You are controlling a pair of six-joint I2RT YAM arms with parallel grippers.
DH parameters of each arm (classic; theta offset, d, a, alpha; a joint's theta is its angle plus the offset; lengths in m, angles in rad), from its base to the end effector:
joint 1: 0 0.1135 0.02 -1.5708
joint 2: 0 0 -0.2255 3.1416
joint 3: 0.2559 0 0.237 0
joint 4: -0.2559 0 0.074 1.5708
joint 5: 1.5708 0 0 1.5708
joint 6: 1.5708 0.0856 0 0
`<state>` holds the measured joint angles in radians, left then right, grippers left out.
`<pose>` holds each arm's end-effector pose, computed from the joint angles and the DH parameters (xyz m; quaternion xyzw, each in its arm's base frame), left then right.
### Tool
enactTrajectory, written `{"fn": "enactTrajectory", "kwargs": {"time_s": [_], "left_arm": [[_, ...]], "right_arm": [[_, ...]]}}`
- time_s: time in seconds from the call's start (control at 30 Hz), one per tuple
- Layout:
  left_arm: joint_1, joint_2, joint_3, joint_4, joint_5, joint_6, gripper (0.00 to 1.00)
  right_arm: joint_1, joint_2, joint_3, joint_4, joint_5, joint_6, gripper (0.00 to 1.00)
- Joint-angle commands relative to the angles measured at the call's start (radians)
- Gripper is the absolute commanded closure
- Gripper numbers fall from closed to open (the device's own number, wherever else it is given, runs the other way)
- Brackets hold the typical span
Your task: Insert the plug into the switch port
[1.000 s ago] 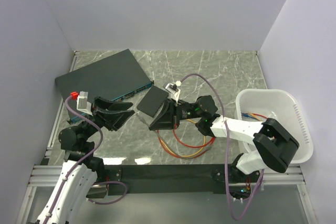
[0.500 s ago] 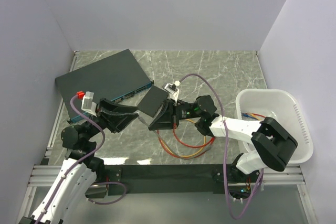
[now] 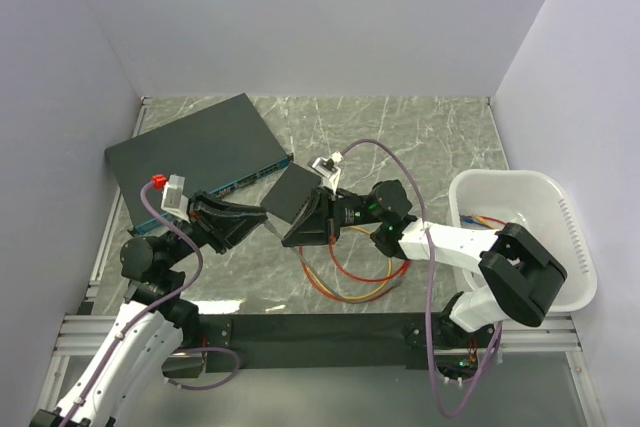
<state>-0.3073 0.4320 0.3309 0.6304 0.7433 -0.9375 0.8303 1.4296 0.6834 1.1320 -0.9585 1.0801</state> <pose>0.1423 -0.1059 0.3136 0.1558 0.5384 -0.6180 0.5513 0.1584 0.2772 0.2715 -0.3178 0.5393 0.7497 0.2148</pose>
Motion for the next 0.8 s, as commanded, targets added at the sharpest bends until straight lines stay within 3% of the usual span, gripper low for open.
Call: {"fn": "enactTrajectory", "kwargs": {"time_s": [0.0,0.17,0.27,0.3,0.37,0.4,0.43,0.6,0.77], "left_arm": [[-0.01,0.007,0.014,-0.008,-0.015,0.032,0.78],[-0.019,0.017,0.022,-0.026,-0.027,0.045,0.99],[-0.024,0.024,0.023,-0.037,-0.036,0.046,0.99],[-0.026,0.024,0.023,-0.037,-0.039,0.046,0.99],[-0.03,0.028,0.023,-0.053,-0.058,0.051,0.99],[-0.032,0.028,0.023,-0.057,-0.064,0.052,0.99],[-0.033,0.028,0.025,-0.063,-0.076,0.054,0.99],[-0.038,0.059,0.014,-0.035,-0.087,0.04,0.99],[-0.047,0.093,0.0,0.014,-0.085,0.022,0.99]], "right_arm": [[-0.005,-0.001,0.047,0.038,0.007,-0.006,1.0],[-0.007,-0.02,0.057,-0.003,0.015,-0.032,1.0],[-0.008,-0.069,0.09,-0.165,0.041,-0.139,0.84],[-0.007,-0.086,0.111,-0.275,0.065,-0.217,0.7],[-0.005,-0.135,0.134,-0.381,0.096,-0.293,0.57],[-0.005,-0.153,0.162,-0.493,0.113,-0.369,0.38],[-0.005,-0.168,0.175,-0.553,0.16,-0.411,0.11],[0.001,-0.273,0.238,-0.813,0.299,-0.621,0.11],[0.003,-0.279,0.266,-0.912,0.369,-0.686,0.33]]}}
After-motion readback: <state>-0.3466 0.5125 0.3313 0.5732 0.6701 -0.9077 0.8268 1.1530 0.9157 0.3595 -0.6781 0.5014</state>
